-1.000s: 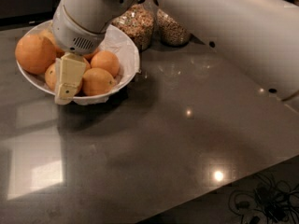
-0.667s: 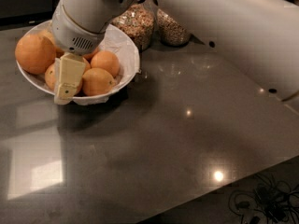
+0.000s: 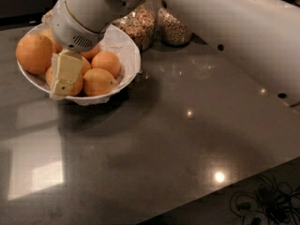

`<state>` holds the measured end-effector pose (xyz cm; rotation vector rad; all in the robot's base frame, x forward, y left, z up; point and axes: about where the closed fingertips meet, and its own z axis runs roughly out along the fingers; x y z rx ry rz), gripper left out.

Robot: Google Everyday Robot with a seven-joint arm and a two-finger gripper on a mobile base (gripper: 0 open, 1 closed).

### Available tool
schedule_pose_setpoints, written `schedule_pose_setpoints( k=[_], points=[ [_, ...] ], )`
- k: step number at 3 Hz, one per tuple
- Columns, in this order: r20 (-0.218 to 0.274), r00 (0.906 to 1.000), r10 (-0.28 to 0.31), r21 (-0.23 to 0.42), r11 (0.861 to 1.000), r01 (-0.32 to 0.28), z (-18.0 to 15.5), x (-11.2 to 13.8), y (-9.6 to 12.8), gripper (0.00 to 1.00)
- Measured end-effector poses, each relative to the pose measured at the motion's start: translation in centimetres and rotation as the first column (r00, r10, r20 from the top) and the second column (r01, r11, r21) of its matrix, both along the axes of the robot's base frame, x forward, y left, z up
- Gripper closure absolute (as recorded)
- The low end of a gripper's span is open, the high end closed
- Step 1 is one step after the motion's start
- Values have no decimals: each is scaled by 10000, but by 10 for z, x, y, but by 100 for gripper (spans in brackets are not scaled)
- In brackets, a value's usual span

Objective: Pick orange from white bowl

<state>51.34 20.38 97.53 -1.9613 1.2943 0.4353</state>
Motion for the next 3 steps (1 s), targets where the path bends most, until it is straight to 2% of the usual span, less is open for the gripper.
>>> schedule_pose_setpoints(
  k=[1, 3],
  points=[
    [304, 9995, 130, 253, 9996, -137, 8, 10, 6, 0],
    [351, 9988, 336, 473, 9983, -353, 9, 31, 13, 7]
  ],
)
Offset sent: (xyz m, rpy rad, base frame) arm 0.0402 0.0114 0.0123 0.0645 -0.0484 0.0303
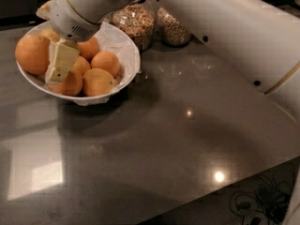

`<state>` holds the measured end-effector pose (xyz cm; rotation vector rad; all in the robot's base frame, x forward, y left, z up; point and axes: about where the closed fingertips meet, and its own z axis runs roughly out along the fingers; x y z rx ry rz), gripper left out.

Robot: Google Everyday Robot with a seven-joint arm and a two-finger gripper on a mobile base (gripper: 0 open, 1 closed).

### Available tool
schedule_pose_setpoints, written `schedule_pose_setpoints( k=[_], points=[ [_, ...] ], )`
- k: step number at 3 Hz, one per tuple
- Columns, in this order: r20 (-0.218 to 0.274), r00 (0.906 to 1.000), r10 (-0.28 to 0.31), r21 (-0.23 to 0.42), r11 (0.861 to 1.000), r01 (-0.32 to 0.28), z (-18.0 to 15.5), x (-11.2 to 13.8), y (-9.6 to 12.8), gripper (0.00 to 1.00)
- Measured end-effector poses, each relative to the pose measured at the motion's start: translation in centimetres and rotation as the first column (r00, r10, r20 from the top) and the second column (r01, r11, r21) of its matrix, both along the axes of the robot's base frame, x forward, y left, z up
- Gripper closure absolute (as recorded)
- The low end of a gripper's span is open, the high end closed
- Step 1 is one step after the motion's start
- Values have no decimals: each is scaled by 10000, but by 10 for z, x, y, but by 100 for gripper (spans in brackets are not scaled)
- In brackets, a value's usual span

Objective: Pick orange from white bowl

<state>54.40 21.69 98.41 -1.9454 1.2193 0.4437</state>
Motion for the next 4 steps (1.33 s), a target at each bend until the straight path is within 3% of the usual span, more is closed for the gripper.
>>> schedule_pose_setpoints(
  k=[1, 4],
  points=[
    [-87, 9999, 89, 42, 10000, -89, -2, 8, 3, 15],
    [-670, 9930, 971, 290, 9950, -953, -16, 22, 37, 23]
  ],
)
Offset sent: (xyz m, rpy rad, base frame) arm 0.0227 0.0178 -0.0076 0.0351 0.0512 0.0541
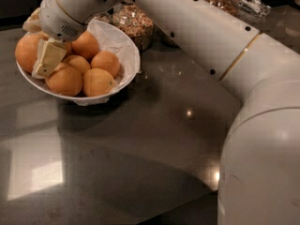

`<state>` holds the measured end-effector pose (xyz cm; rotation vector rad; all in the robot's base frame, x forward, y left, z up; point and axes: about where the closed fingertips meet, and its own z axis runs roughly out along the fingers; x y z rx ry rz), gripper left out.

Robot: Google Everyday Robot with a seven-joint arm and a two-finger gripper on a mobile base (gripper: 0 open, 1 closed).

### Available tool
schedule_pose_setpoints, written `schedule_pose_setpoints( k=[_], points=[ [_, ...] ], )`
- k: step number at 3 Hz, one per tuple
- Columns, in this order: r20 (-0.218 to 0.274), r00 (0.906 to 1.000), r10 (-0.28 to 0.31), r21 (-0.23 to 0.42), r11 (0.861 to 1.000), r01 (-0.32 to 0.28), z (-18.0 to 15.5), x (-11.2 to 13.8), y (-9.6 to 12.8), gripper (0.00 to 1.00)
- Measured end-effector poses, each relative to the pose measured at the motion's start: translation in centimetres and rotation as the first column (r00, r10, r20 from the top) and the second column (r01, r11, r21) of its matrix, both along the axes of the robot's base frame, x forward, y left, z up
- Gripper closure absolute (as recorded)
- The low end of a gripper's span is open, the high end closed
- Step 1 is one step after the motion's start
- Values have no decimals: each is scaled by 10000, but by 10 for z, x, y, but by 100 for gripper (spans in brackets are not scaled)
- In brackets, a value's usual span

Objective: Pick orange from white bowl

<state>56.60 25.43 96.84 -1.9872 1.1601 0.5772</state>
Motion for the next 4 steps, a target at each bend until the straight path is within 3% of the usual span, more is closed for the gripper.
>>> schedule_pose_setpoints(
  k=[2, 4],
  points=[
    [-615, 9960, 655, 50, 9979, -653, -18, 3, 27, 24],
    [-686, 9952, 695, 52, 9976, -693, -16, 3, 29, 66]
  ],
)
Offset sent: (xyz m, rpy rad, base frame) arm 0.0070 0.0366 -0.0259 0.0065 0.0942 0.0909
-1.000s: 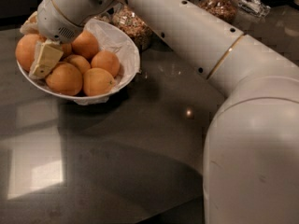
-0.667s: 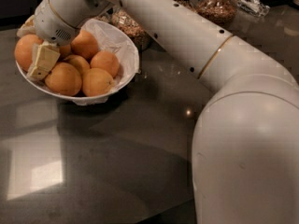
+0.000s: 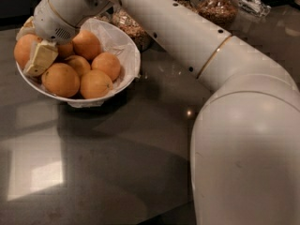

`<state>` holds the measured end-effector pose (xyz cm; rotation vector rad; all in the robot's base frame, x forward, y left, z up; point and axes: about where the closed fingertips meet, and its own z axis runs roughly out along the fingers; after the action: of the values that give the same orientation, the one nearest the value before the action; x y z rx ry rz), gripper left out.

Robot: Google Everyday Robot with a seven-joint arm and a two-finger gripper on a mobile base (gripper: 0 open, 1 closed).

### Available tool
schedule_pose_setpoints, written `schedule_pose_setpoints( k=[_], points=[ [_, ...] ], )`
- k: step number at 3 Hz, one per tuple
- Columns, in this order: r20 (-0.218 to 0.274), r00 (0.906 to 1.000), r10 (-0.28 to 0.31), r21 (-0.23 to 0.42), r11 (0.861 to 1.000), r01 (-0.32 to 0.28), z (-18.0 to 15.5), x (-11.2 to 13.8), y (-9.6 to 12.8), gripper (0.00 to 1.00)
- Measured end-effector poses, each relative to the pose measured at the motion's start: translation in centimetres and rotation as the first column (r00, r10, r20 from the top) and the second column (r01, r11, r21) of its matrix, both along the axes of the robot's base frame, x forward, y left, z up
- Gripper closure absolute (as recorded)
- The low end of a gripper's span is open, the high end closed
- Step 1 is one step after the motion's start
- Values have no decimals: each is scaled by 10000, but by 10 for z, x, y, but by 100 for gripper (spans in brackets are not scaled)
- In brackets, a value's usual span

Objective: Pick orange from white bowl

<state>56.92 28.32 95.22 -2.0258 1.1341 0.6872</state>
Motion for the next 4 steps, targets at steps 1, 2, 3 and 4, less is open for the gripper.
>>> schedule_pose_setpoints(
  k=[1, 2, 3, 4],
  points=[
    [0, 10000, 0, 0, 10000, 0, 0, 0, 0, 89],
    [-52, 10000, 27, 205, 9998, -26, 4, 1, 0, 100],
    [-87, 9987, 506, 1284, 9905, -490, 17, -5, -1, 100],
    [316, 9980, 547, 2209, 9734, -604, 42, -13, -16, 100]
  ],
)
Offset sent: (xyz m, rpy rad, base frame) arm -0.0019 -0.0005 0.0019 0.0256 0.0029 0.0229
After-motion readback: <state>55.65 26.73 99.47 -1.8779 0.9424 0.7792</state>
